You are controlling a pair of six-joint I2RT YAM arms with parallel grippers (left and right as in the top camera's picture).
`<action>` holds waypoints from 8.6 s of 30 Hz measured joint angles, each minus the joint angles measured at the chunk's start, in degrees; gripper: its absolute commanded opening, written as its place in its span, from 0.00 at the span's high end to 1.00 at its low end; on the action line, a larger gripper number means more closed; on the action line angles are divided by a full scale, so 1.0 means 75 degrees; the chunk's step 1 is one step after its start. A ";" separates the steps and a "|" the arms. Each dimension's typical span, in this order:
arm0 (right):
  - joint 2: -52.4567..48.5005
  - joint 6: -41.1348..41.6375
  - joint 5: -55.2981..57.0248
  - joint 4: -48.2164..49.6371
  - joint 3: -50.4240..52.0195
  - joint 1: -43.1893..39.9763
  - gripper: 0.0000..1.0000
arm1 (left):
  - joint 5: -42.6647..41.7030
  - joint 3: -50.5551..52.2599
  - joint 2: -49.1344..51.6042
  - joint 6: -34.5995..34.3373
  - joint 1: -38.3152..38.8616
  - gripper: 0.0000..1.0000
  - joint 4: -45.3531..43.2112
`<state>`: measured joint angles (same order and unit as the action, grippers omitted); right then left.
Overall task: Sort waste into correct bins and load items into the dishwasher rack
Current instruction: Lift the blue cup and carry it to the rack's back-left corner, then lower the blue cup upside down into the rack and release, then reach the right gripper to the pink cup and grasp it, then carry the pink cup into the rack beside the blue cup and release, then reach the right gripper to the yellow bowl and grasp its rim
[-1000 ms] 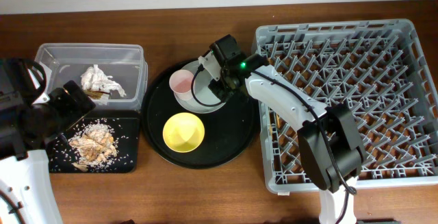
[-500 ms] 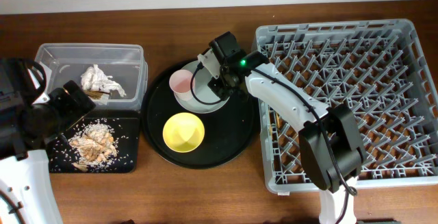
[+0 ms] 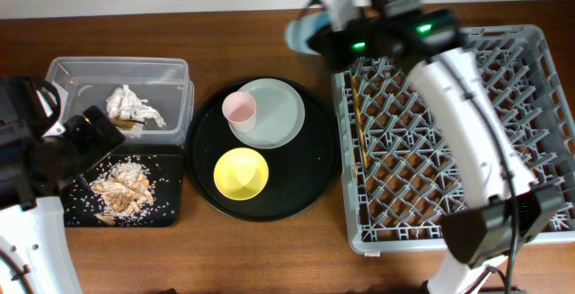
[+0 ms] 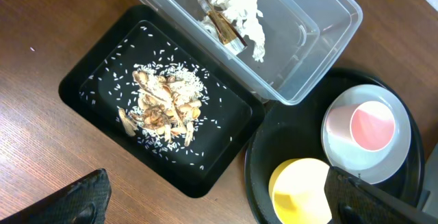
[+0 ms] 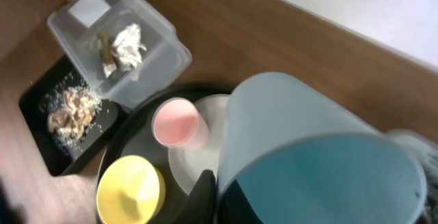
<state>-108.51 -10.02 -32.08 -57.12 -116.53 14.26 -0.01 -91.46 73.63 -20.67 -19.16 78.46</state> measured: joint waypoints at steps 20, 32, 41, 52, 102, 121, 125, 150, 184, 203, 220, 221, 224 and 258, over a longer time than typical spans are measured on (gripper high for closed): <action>-0.2323 -0.2323 -0.3104 -0.1638 0.0224 -0.1947 0.96 | 0.0003 0.0000 0.0000 0.0000 0.0000 0.01 -0.0003; -0.2661 -0.2672 -0.3284 -0.1629 0.0221 -0.1947 0.96 | 0.0000 0.0000 0.0000 0.0000 0.0000 0.01 -0.0003; -0.2748 -0.2757 -0.2920 -0.1784 0.0157 -0.2066 0.96 | 0.0000 0.0000 0.0000 0.0000 0.0000 0.01 0.0000; -0.2771 -0.2894 -0.2343 -0.1763 0.0160 -0.2247 0.96 | 0.0003 0.0000 0.0000 0.0000 0.0000 0.01 -0.0003; -0.1772 0.0050 0.2171 0.0895 0.0052 -0.0734 0.95 | 0.0003 0.0000 0.0003 0.0000 0.0000 0.01 -0.0003; -0.1711 0.0143 0.2757 -0.0321 0.0198 -0.0731 0.96 | 0.0000 0.0000 0.0003 0.0000 0.0000 0.01 0.0000; -0.0714 0.0318 0.2757 -0.1029 0.0256 -0.0495 0.96 | 0.0000 0.0000 0.0003 0.0003 0.0000 0.01 0.0000; -0.2900 0.0647 0.3523 0.2122 0.0256 0.3934 0.66 | 0.0003 0.0000 0.0003 0.0000 0.0000 0.01 0.0000; 0.0452 -0.0224 -0.0221 -0.3363 -0.0259 0.0111 0.96 | 0.0003 0.0000 0.0003 0.0000 0.0000 0.01 -0.0006; 0.0379 -0.1513 -0.3972 0.0015 0.4913 -0.2559 0.94 | 0.0003 0.0000 0.0006 0.0000 0.0000 0.01 0.0000; 0.0965 -0.0530 -0.0350 -0.0557 0.4841 -0.2777 0.90 | 0.0003 0.0000 0.0006 0.0000 0.0000 0.01 -0.0003; 0.1399 -0.0227 -0.0085 -0.0557 0.4669 -0.2777 0.90 | 0.0000 0.0000 0.0006 0.0000 0.0000 0.01 -0.0003; 0.2798 0.0291 0.0425 -0.0560 0.4377 -0.2777 0.90 | 0.0003 0.0000 0.0006 0.0000 0.0000 0.01 -0.0003; -0.0883 0.1542 0.4124 0.2917 0.4336 0.5604 0.61 | 0.0003 0.0000 0.0006 0.0000 0.0000 0.01 0.0000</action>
<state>-115.13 1.54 -1.15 -35.24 -84.01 56.29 0.01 -91.46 73.67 -20.67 -19.16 78.46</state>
